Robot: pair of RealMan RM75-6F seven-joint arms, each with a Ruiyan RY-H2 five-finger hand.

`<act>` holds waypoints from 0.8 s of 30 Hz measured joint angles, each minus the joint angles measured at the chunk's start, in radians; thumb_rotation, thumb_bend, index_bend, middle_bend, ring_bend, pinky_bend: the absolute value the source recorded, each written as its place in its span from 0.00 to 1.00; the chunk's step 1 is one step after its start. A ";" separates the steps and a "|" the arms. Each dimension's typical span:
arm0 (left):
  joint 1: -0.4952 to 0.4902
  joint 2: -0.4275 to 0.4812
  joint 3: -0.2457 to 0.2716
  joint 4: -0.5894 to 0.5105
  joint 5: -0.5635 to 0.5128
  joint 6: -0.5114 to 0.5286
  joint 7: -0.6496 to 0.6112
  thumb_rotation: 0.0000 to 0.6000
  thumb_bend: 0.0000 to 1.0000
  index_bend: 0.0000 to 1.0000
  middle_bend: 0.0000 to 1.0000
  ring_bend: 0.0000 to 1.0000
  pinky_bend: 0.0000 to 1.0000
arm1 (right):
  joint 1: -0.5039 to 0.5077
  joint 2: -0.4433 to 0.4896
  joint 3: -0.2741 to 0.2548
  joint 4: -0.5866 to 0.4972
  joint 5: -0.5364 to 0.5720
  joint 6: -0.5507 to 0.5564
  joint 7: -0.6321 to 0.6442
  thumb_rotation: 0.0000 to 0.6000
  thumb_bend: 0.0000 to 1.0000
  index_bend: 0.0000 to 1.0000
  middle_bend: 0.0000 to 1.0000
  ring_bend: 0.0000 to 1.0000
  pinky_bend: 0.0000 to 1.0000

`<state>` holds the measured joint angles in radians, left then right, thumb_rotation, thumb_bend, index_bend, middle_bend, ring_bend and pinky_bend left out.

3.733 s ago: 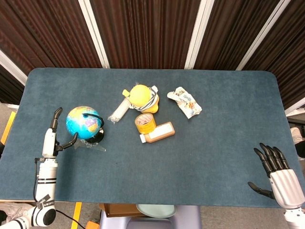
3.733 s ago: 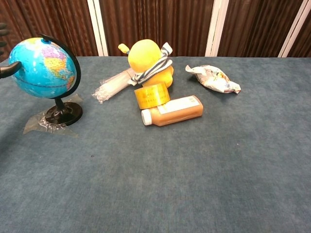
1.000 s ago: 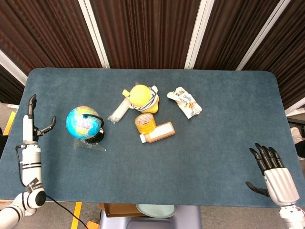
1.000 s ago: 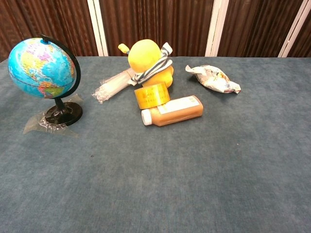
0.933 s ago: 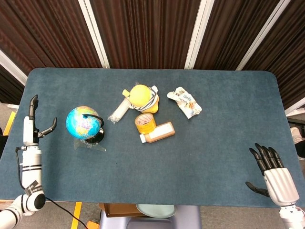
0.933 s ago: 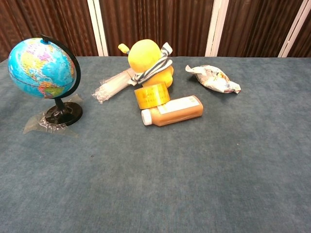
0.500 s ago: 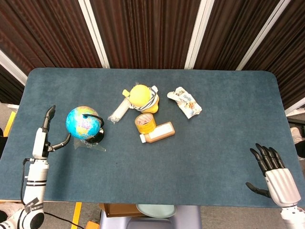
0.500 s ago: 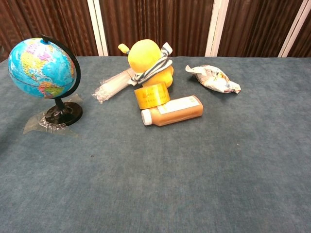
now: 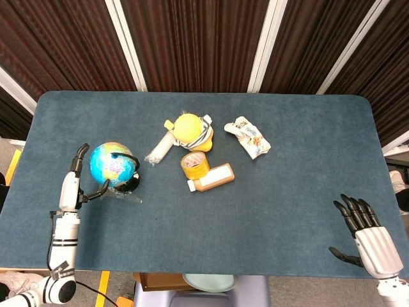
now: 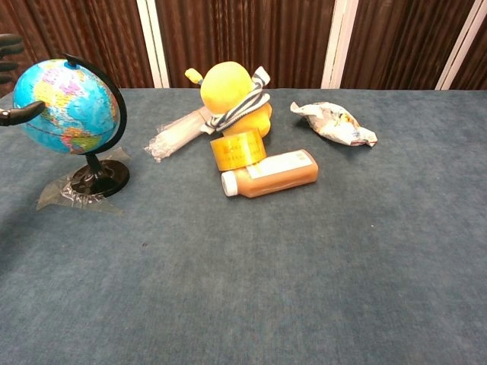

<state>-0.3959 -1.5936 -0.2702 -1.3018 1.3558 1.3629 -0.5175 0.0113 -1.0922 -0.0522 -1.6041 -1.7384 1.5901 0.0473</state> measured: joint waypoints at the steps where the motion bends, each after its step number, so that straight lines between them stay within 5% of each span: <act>1: -0.003 -0.004 -0.001 0.001 0.001 -0.001 -0.002 1.00 0.33 0.00 0.00 0.00 0.00 | 0.000 0.000 0.000 0.000 0.001 0.000 0.001 1.00 0.12 0.00 0.00 0.00 0.00; 24: 0.002 0.011 -0.011 0.042 -0.026 -0.023 -0.044 1.00 0.32 0.00 0.00 0.00 0.00 | -0.001 0.001 0.001 -0.003 0.006 -0.001 -0.002 1.00 0.12 0.00 0.00 0.00 0.00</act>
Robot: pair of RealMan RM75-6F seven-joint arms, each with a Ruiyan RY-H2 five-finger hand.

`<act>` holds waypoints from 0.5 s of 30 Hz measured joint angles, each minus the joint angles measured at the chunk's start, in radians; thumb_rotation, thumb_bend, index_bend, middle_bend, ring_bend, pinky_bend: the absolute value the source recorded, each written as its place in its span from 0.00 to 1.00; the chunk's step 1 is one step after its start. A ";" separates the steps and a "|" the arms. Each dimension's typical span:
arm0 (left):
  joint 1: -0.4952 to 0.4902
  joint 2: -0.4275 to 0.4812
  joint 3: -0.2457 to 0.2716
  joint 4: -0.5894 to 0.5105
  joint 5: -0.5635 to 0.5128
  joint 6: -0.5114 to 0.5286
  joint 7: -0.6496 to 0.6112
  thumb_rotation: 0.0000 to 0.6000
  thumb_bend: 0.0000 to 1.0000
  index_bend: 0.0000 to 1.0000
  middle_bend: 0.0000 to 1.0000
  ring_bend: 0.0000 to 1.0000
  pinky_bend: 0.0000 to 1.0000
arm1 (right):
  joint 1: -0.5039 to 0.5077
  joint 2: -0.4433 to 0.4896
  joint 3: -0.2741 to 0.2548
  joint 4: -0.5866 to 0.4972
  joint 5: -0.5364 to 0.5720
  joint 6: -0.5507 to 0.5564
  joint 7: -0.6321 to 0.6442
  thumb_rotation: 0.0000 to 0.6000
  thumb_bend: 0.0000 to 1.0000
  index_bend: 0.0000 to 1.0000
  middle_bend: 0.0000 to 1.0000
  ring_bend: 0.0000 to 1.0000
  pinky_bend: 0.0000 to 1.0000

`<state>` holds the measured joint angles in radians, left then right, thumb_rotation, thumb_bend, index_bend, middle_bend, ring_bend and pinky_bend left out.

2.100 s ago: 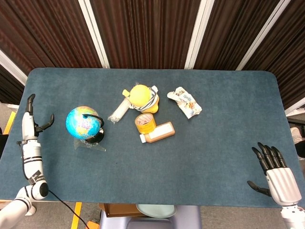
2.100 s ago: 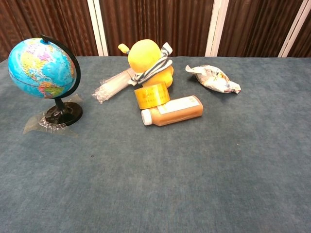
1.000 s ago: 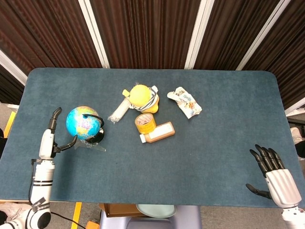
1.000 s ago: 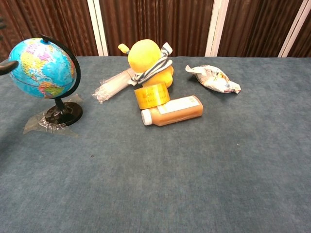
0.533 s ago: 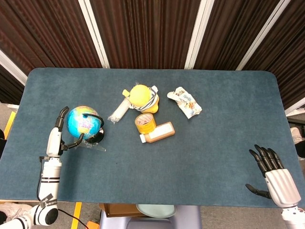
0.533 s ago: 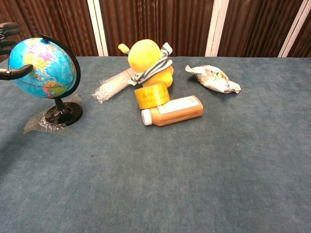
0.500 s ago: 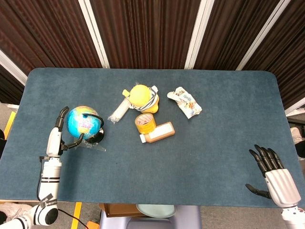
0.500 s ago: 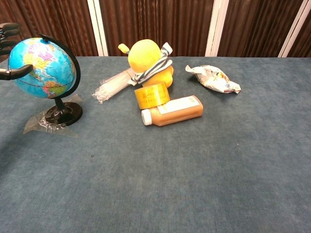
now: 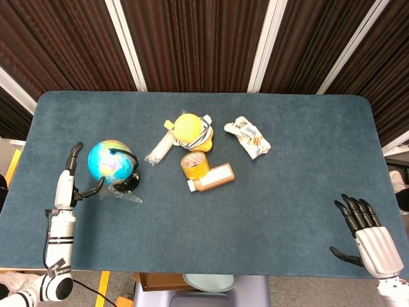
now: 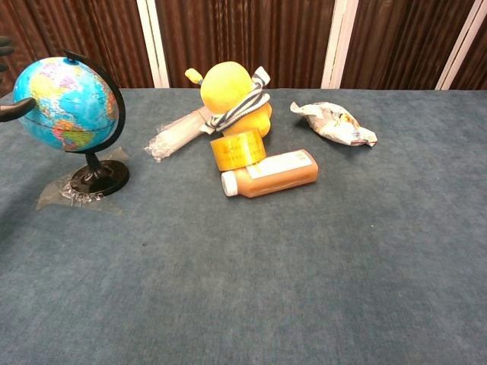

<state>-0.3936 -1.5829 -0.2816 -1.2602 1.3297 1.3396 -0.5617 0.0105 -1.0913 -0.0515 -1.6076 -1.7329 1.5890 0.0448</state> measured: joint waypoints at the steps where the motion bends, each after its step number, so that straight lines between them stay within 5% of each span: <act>1: 0.001 0.001 -0.001 0.003 -0.002 -0.001 -0.004 1.00 0.32 0.00 0.00 0.00 0.00 | 0.000 0.000 0.000 0.000 0.000 0.001 0.000 1.00 0.12 0.00 0.00 0.00 0.00; 15: -0.014 -0.011 -0.023 0.084 -0.020 -0.020 -0.034 1.00 0.32 0.00 0.00 0.00 0.00 | -0.002 0.000 0.002 -0.001 0.003 0.002 -0.006 1.00 0.12 0.00 0.00 0.00 0.00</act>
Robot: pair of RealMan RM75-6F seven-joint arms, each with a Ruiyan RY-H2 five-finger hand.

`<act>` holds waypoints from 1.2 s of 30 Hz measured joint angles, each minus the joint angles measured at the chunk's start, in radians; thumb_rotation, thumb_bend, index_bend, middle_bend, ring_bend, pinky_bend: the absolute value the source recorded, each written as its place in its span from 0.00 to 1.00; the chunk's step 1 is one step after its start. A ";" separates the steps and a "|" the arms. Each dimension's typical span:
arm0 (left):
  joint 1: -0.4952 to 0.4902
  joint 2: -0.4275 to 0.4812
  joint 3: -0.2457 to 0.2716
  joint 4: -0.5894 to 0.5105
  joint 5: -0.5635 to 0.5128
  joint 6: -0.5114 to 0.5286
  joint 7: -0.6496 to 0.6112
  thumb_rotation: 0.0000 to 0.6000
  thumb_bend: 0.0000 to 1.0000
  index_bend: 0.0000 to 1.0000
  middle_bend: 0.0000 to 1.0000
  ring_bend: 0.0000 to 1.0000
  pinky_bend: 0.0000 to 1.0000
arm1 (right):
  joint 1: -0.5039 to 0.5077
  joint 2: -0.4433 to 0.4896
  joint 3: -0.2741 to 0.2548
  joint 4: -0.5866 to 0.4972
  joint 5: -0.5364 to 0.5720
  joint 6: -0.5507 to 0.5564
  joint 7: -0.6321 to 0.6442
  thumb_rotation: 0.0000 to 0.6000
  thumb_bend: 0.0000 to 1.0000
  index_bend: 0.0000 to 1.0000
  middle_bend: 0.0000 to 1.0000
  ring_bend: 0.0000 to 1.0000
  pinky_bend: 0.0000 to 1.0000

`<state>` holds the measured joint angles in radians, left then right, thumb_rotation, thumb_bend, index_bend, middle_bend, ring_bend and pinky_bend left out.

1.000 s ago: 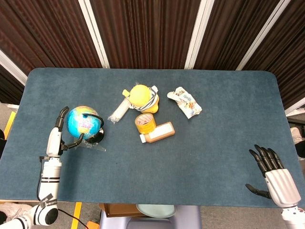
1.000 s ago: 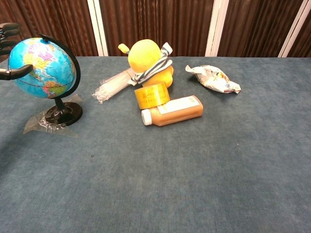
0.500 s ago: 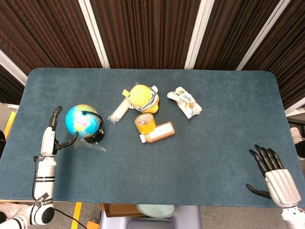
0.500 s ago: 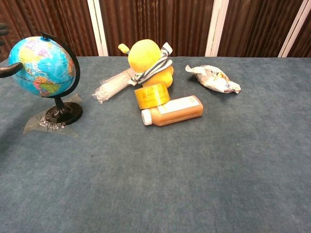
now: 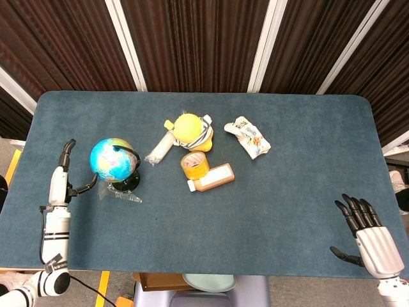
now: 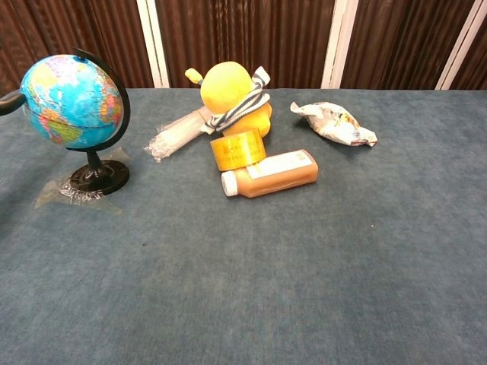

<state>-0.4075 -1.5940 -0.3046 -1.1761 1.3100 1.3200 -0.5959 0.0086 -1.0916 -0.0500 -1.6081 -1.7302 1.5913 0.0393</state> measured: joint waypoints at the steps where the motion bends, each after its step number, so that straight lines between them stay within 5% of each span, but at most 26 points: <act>1: -0.004 -0.003 -0.006 0.014 -0.007 -0.005 -0.002 1.00 0.32 0.00 0.00 0.00 0.00 | 0.000 0.000 0.000 0.000 0.001 0.000 -0.001 1.00 0.12 0.00 0.00 0.00 0.00; 36: -0.138 -0.072 -0.079 0.243 -0.087 -0.191 -0.094 1.00 0.33 0.00 0.00 0.00 0.00 | -0.004 -0.018 0.018 0.001 0.036 -0.007 -0.046 1.00 0.12 0.00 0.00 0.00 0.00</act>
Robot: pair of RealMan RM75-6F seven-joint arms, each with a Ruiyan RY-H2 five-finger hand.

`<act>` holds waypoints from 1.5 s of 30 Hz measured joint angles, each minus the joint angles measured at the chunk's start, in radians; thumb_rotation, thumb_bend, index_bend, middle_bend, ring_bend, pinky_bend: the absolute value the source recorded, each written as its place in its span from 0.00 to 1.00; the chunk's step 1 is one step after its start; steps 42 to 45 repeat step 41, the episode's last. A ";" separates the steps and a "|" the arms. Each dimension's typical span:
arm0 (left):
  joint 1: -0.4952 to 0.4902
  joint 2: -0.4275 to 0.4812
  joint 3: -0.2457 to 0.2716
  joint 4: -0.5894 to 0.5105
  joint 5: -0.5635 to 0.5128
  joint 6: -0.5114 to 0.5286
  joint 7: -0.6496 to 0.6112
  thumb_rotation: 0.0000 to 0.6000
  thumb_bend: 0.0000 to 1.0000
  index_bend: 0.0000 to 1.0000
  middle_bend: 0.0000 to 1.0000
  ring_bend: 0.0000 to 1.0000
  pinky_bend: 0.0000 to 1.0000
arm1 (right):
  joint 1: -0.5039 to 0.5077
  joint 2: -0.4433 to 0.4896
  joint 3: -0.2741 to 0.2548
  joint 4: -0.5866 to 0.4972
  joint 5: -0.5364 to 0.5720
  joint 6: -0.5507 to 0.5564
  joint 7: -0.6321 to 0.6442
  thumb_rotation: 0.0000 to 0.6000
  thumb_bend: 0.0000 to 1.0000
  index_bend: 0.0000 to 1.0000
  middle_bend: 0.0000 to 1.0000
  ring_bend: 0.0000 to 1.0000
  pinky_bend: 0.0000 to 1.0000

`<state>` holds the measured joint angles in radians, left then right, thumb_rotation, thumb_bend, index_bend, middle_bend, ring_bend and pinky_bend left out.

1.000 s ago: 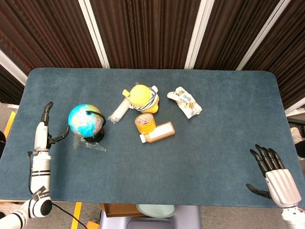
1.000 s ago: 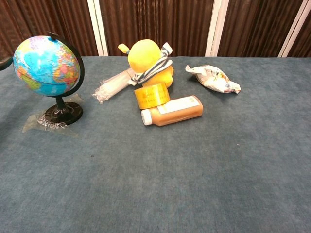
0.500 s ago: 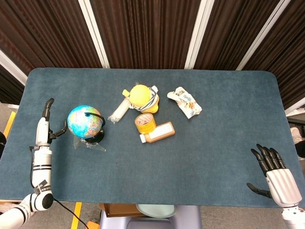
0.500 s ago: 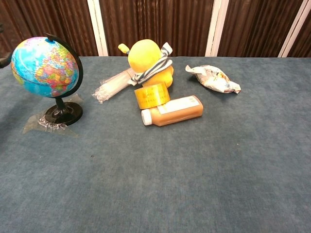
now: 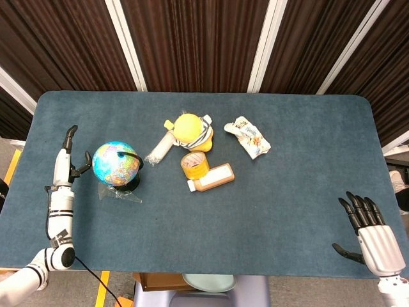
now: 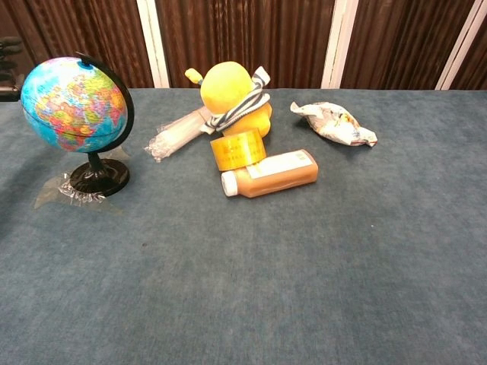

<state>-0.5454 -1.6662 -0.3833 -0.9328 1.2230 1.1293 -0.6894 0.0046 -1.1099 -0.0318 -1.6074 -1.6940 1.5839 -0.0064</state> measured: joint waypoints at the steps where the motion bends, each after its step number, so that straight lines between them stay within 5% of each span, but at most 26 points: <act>1: -0.001 -0.003 -0.001 0.011 0.000 0.003 0.002 1.00 0.34 0.00 0.00 0.00 0.00 | 0.001 -0.001 0.000 0.000 0.000 -0.003 -0.002 1.00 0.12 0.00 0.00 0.00 0.00; 10: 0.002 -0.021 0.017 0.134 0.002 0.020 0.041 1.00 0.36 0.00 0.00 0.00 0.00 | 0.005 -0.006 -0.007 -0.002 -0.004 -0.019 -0.020 1.00 0.12 0.00 0.00 0.00 0.00; 17: 0.050 0.021 0.069 0.118 0.041 0.055 0.047 1.00 0.39 0.00 0.00 0.00 0.00 | 0.008 -0.007 -0.012 -0.006 -0.011 -0.027 -0.032 1.00 0.12 0.00 0.00 0.00 0.00; 27: 0.188 0.213 0.241 -0.152 0.160 0.127 0.165 1.00 0.40 0.00 0.00 0.00 0.00 | 0.017 -0.003 -0.020 -0.015 -0.022 -0.043 -0.030 1.00 0.12 0.00 0.00 0.00 0.00; 34: 0.292 0.334 0.384 -0.360 0.298 0.238 0.437 1.00 0.39 0.00 0.00 0.00 0.00 | 0.016 0.003 -0.028 -0.024 -0.034 -0.041 -0.039 1.00 0.12 0.00 0.00 0.00 0.00; 39: 0.333 0.366 0.432 -0.421 0.391 0.313 0.637 1.00 0.39 0.00 0.00 0.00 0.00 | 0.016 0.008 -0.030 -0.032 -0.035 -0.043 -0.034 1.00 0.12 0.00 0.00 0.00 0.00; 45: 0.345 0.376 0.439 -0.437 0.407 0.330 0.661 1.00 0.39 0.00 0.00 0.00 0.00 | 0.018 0.006 -0.032 -0.033 -0.035 -0.050 -0.035 1.00 0.12 0.00 0.00 0.00 0.00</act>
